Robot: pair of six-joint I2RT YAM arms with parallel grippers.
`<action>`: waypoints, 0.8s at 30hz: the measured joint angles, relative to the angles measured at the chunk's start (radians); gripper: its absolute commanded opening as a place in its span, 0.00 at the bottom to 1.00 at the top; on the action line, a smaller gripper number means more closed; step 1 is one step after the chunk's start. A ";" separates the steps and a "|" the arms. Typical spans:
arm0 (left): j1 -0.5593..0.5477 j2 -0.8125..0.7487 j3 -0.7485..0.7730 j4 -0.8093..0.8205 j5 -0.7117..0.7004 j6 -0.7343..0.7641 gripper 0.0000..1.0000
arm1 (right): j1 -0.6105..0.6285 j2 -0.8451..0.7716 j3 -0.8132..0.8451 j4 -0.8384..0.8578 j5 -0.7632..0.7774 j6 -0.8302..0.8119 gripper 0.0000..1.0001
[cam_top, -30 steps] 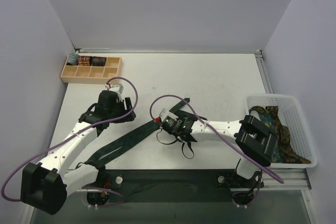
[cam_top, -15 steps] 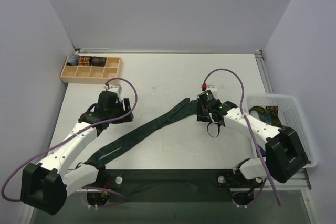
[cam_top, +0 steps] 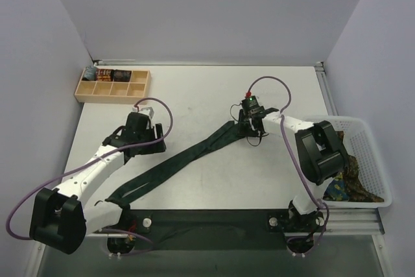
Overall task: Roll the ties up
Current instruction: Flatten the tie
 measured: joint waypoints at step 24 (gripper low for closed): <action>0.042 0.190 0.140 -0.038 0.031 -0.006 0.78 | -0.364 0.284 0.473 -0.147 -0.060 0.005 0.41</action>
